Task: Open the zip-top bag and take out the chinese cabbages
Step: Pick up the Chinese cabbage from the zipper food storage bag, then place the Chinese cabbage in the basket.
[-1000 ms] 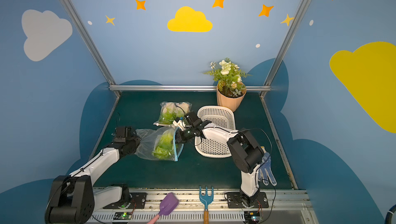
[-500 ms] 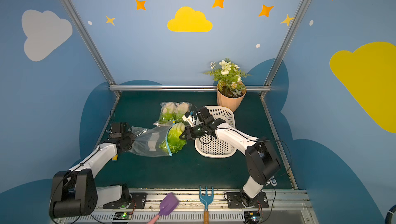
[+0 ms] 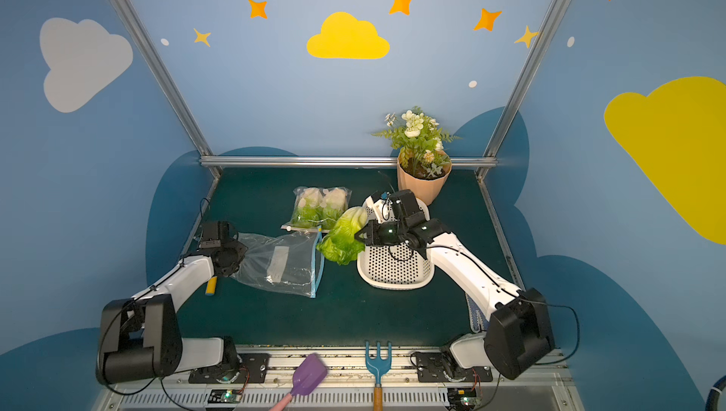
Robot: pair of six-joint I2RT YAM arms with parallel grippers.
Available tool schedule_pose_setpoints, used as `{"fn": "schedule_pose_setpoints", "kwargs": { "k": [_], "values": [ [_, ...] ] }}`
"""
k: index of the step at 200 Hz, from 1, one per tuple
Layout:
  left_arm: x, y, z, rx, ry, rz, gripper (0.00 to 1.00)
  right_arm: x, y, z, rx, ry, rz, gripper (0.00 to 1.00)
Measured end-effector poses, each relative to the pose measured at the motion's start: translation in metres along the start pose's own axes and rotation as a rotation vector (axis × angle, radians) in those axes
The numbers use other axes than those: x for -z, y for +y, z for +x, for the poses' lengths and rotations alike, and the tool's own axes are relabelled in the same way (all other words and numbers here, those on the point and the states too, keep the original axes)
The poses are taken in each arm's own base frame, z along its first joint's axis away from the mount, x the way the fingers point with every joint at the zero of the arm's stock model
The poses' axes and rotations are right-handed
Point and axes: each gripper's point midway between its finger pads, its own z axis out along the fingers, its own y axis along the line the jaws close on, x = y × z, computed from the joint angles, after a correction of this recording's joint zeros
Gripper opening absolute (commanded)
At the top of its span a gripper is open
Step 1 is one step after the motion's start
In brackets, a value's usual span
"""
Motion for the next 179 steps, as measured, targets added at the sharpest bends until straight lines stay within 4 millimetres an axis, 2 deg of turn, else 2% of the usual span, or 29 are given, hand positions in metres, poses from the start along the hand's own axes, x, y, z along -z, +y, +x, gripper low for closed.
{"fn": "schedule_pose_setpoints", "kwargs": {
  "k": [36, 62, 84, 129, 159, 179],
  "values": [
    [0.002, -0.015, 0.015, -0.066, 0.049, 0.058, 0.04, 0.033, -0.019, -0.026, -0.065, -0.168, 0.115, 0.00],
    [0.009, -0.027, 0.025, -0.115, 0.064, 0.093, 0.04, 0.043, -0.045, -0.036, -0.148, -0.254, 0.201, 0.00],
    [0.013, -0.035, 0.030, -0.135, 0.077, 0.111, 0.05, 0.040, -0.073, -0.037, -0.237, -0.291, 0.255, 0.00],
    [0.017, -0.047, 0.043, -0.096, 0.094, 0.129, 0.05, 0.015, -0.124, -0.037, -0.368, -0.286, 0.360, 0.00],
    [0.020, -0.045, 0.050, -0.028, 0.079, 0.118, 0.05, 0.008, -0.149, -0.040, -0.426, -0.302, 0.403, 0.00],
    [0.023, -0.039, 0.047, 0.021, 0.048, 0.105, 0.08, 0.004, -0.165, -0.045, -0.459, -0.310, 0.431, 0.00]
  ]
}}
